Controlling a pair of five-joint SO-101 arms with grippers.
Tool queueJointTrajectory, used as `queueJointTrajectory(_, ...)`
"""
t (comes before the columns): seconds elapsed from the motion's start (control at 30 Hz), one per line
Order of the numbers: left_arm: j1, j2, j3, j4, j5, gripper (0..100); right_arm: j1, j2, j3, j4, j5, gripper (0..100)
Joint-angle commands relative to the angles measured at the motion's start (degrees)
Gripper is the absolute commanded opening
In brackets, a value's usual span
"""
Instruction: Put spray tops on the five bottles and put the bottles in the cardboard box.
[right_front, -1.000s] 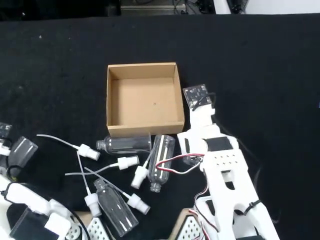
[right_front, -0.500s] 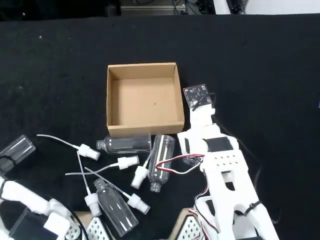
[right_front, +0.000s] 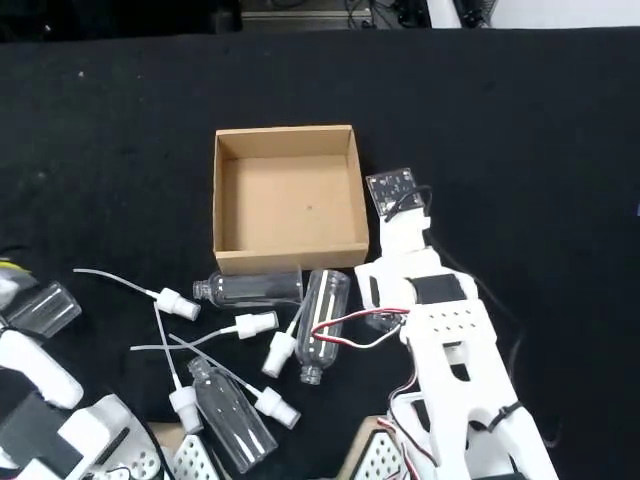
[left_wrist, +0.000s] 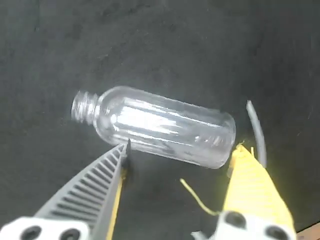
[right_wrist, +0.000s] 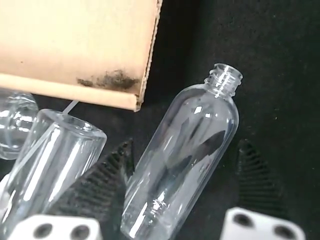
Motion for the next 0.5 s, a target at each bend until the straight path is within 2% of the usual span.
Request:
queueJointTrajectory(0.0, -0.40, -0.35, -2.51, 0.09, 9.32, 29, 1.23, -2.24, -0.40, -1.32, 0.00, 28.6)
queueJointTrajectory(0.2, -0.31, 0.00, -0.48, -0.18, 19.08, 29, 1.23, -2.24, -0.40, -1.41, 0.09, 28.6)
queueJointTrajectory(0.3, -0.31, 0.18, 1.45, -0.70, 21.54, 29, 1.23, -2.24, -0.40, -1.41, 0.09, 28.6)
queueJointTrajectory(0.47, -0.04, 0.09, 10.07, -7.30, 22.59, 29, 1.23, -2.24, -0.40, -1.32, 0.09, 28.6)
